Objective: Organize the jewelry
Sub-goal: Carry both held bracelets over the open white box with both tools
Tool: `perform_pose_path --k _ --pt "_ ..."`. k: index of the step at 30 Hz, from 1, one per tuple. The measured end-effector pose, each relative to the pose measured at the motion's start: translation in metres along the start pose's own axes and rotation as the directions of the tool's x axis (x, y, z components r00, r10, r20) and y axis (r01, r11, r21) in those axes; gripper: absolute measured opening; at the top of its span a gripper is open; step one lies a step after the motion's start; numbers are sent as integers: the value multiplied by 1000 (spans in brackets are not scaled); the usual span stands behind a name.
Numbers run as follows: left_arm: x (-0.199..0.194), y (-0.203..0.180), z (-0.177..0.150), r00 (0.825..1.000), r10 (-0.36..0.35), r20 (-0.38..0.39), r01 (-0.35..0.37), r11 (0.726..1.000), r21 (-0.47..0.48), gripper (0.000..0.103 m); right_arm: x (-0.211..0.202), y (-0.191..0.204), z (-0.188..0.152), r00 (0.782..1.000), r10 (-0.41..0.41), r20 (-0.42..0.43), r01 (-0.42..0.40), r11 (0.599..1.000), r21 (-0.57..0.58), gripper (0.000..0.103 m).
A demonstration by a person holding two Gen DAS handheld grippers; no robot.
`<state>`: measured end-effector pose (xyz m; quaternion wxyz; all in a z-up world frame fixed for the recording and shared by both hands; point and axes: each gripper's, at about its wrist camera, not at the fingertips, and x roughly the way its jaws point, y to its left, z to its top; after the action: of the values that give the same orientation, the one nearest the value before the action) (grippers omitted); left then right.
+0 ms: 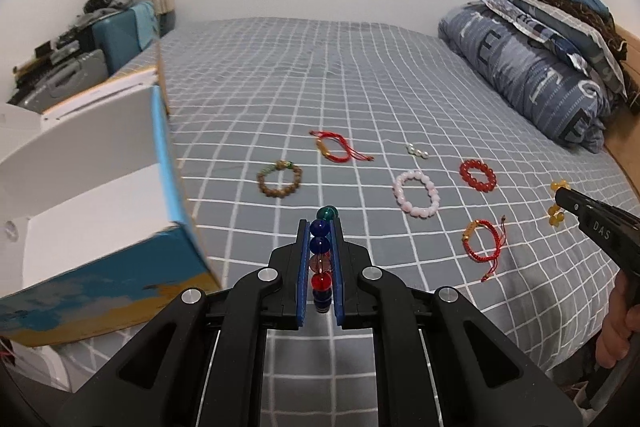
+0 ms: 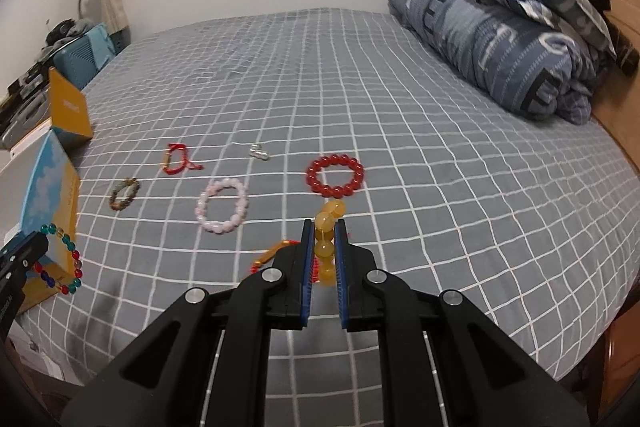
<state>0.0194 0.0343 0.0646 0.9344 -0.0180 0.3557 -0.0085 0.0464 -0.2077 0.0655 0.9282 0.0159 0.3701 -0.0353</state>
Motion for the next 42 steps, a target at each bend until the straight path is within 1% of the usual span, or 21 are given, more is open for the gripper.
perform_pose_path --k 6,11,22,28,33,38,42 --pt "-26 20 0 999 31 27 -30 999 -25 9 -23 28 3 999 30 28 -29 999 -39 9" --pt "-50 41 -1 997 67 49 -65 997 -49 9 -38 59 7 997 66 40 -63 996 -68 9" --pt "-89 92 -1 984 153 85 -144 983 -112 9 -60 142 14 986 162 48 -154 977 -148 9" --pt "-107 135 -1 970 226 88 -208 962 -177 9 -70 193 14 972 231 43 -218 956 -195 9" --pt "-115 167 1 959 271 81 -248 944 -216 9 -78 235 16 958 286 39 -269 934 -235 9" --pt "-115 196 0 953 297 60 -274 929 -250 9 -85 276 17 940 340 30 -320 907 -273 9" --pt "-109 221 -2 946 322 33 -301 911 -282 9 -88 307 14 927 374 18 -351 886 -302 9"
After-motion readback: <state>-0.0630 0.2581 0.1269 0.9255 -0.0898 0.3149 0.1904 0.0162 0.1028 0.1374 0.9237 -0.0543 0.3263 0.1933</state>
